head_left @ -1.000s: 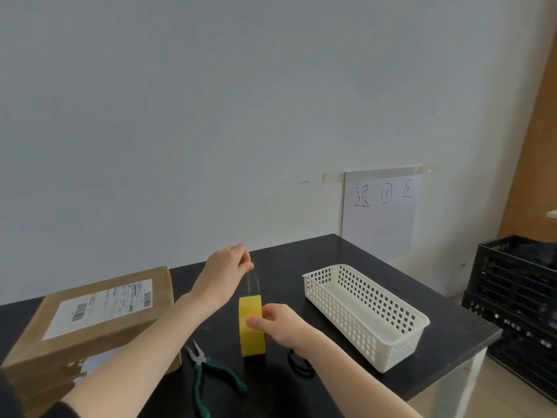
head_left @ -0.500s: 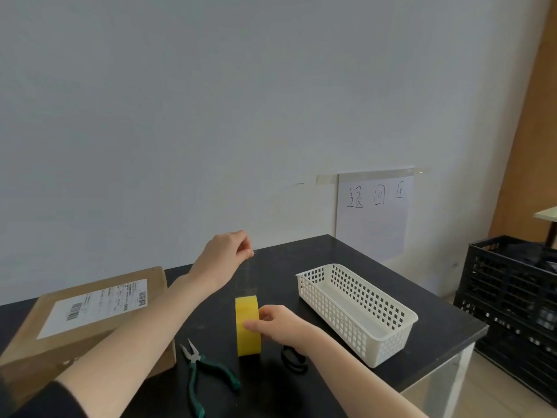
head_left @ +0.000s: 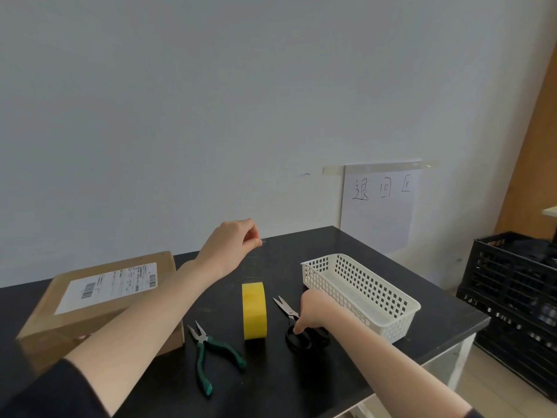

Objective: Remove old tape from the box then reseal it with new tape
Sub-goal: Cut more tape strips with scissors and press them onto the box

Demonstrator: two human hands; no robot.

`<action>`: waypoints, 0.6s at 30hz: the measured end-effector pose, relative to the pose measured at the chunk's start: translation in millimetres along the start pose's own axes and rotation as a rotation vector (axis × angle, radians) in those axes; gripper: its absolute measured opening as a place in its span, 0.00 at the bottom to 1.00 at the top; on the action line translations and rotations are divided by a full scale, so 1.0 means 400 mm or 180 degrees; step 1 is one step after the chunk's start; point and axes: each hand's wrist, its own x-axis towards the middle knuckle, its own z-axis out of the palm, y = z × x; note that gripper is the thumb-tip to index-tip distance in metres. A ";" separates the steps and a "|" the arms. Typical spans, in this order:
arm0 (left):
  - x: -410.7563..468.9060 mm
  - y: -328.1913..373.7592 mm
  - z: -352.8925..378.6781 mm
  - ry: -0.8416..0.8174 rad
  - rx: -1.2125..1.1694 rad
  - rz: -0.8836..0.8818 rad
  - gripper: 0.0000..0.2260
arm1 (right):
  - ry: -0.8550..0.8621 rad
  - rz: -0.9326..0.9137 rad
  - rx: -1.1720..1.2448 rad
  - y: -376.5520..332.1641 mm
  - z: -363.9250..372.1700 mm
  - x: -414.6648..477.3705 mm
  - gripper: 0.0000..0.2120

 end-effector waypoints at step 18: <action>0.000 -0.001 -0.003 -0.0039 0.0010 0.0013 0.03 | 0.0154 0.0137 0.0484 0.052 0.045 0.011 0.26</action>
